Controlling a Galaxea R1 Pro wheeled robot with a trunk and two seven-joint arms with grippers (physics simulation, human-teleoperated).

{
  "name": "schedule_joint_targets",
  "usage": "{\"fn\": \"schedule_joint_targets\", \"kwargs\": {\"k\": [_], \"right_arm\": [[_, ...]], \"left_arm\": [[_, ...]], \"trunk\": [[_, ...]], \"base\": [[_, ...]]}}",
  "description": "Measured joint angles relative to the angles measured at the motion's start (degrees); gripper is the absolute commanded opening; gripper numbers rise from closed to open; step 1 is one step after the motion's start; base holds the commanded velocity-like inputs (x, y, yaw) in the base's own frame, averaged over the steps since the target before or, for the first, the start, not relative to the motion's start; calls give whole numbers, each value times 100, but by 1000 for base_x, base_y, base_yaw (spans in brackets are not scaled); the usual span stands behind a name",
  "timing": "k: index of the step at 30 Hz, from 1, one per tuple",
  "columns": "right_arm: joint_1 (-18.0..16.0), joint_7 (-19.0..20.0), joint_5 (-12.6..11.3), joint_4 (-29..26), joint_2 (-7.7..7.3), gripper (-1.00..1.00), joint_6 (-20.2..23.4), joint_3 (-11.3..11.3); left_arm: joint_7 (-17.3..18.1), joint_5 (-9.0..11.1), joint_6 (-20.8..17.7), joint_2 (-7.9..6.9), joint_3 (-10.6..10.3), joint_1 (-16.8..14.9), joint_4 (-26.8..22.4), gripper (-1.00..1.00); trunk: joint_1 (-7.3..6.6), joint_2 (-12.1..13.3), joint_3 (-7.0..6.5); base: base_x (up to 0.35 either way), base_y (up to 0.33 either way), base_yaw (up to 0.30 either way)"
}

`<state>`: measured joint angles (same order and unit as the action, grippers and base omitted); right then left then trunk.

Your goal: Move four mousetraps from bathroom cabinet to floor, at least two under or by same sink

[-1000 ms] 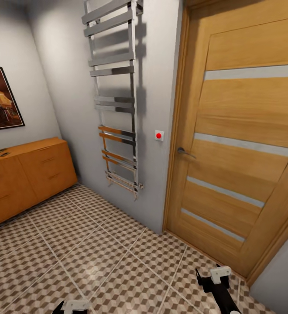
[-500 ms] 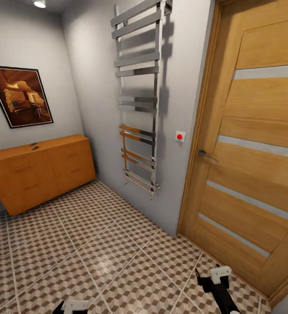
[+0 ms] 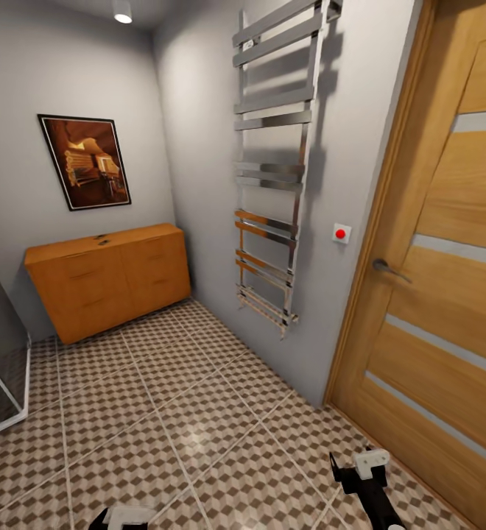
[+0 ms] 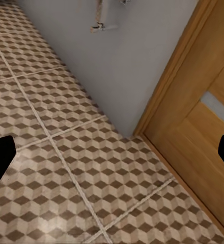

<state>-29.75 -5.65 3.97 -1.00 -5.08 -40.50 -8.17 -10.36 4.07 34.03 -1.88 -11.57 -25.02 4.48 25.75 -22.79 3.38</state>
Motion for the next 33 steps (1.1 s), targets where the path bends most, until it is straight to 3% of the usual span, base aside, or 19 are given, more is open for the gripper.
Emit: {"fn": "schedule_joint_targets", "kwargs": {"k": [33], "right_arm": [[0,0,0,0,61,100,6,4]], "left_arm": [[8,0,-34,0,-2,0,2,100]], "trunk": [[0,0,0]], "base": [[0,0,282]]}}
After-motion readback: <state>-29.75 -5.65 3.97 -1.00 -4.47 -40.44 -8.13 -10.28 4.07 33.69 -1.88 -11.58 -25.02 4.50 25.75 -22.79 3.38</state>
